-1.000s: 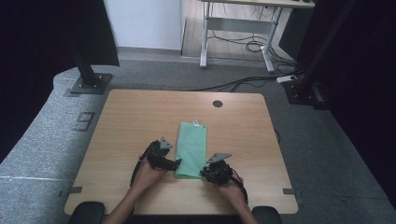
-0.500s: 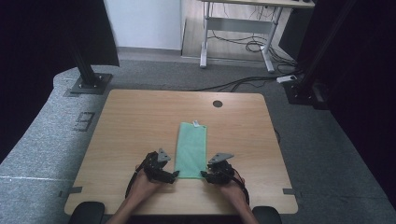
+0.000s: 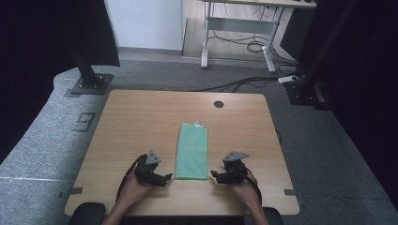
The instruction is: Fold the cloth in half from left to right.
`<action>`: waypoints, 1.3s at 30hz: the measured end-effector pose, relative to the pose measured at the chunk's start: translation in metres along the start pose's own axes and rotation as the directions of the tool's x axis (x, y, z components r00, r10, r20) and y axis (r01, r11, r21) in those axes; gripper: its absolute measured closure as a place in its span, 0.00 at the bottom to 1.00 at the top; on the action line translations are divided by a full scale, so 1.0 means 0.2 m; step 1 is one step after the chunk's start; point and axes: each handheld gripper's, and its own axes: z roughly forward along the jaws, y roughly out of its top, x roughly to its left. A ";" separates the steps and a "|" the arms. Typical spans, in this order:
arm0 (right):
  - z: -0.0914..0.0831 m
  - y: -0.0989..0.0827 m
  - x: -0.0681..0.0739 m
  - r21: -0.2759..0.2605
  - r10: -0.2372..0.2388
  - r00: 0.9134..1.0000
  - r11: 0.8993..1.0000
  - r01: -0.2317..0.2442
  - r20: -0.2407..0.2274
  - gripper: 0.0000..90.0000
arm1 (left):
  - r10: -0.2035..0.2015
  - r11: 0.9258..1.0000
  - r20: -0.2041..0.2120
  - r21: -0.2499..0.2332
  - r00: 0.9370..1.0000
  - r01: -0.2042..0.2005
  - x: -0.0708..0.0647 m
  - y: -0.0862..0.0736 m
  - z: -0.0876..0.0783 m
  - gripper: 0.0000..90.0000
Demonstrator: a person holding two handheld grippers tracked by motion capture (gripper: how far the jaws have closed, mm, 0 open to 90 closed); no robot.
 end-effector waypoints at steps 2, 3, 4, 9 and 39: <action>-0.01 -0.02 -0.02 0.004 -0.002 1.000 1.000 0.002 0.012 0.23 | 0.008 1.000 -0.012 0.013 1.000 -0.008 0.01 -0.02 -0.01 0.03; -0.02 -0.04 -0.03 0.006 0.000 1.000 1.000 0.000 0.020 0.21 | 0.011 1.000 -0.016 0.019 1.000 -0.011 0.01 -0.02 -0.02 0.02; -0.02 -0.04 -0.04 0.004 0.007 1.000 1.000 -0.007 0.025 0.18 | 0.012 1.000 -0.019 0.022 1.000 -0.011 0.02 -0.03 -0.03 0.01; -0.05 -0.08 -0.08 -0.022 0.045 0.998 0.999 -0.044 0.049 0.12 | -0.004 1.000 -0.023 0.026 1.000 0.005 0.05 -0.06 -0.04 0.00; 0.00 -0.14 -0.09 0.005 0.049 0.995 0.999 -0.050 0.091 0.00 | -0.020 0.999 -0.035 0.030 0.999 0.021 0.10 -0.08 -0.04 0.00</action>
